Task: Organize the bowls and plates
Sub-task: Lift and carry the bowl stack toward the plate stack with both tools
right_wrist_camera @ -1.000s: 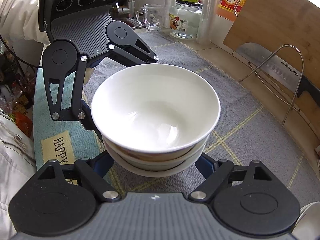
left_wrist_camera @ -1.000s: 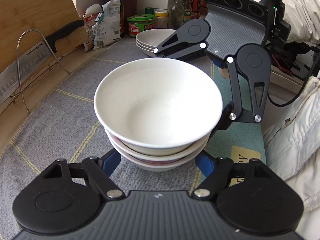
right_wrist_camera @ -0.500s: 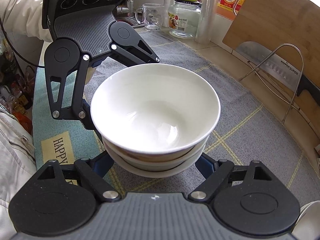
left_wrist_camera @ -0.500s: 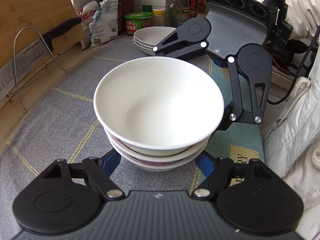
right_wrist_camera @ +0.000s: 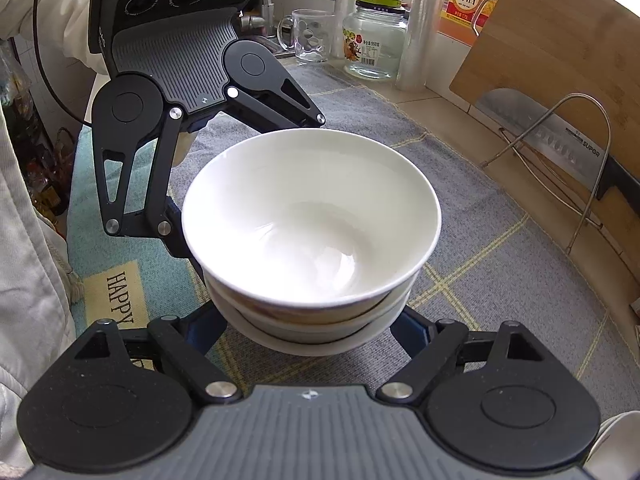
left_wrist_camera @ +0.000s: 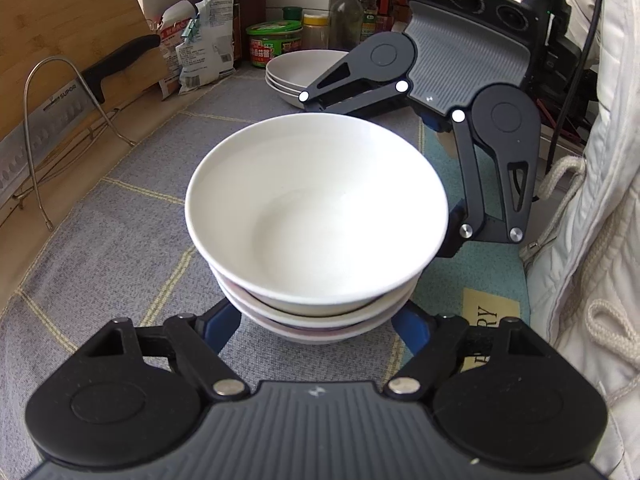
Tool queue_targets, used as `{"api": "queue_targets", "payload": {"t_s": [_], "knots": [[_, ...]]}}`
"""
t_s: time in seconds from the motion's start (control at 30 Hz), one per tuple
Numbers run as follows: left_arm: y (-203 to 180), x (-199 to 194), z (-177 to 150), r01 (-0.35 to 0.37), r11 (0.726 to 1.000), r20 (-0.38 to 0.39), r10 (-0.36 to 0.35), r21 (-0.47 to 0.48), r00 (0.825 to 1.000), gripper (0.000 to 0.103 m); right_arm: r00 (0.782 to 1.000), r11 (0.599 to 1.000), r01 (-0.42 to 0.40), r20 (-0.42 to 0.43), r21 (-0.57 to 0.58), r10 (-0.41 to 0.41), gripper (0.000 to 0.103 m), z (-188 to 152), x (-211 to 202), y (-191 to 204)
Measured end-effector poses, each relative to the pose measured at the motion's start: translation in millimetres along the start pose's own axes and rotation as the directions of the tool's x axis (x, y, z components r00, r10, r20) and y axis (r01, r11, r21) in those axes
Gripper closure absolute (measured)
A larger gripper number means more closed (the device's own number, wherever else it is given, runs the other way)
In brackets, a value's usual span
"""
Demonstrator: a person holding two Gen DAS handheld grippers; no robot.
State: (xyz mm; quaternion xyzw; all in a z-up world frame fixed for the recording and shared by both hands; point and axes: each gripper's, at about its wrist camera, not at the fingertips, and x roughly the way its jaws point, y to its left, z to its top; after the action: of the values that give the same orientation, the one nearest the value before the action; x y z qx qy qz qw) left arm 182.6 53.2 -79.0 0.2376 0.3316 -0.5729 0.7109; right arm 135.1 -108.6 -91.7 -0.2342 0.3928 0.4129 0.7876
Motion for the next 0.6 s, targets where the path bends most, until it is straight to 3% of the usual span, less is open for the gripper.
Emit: {"api": "queue_targets", "payload": {"t_s": [0.27, 0.6], "knots": [[-2.6, -0.7, -1.2, -0.002, 1.000, 0.003, 0.002, 0.020, 1.000, 0.020, 1.000, 1.000, 0.001, -0.011, -0.018, -0.001, 0.012, 1.9, 0.1, 0.7], [4.7, 0.4, -1.7, 0.045, 0.997, 0.005, -0.045, 0.059, 0.999, 0.020, 0.999, 1.000, -0.015, -0.031, -0.018, 0.014, 0.012, 5.1, -0.9, -2.1]]}}
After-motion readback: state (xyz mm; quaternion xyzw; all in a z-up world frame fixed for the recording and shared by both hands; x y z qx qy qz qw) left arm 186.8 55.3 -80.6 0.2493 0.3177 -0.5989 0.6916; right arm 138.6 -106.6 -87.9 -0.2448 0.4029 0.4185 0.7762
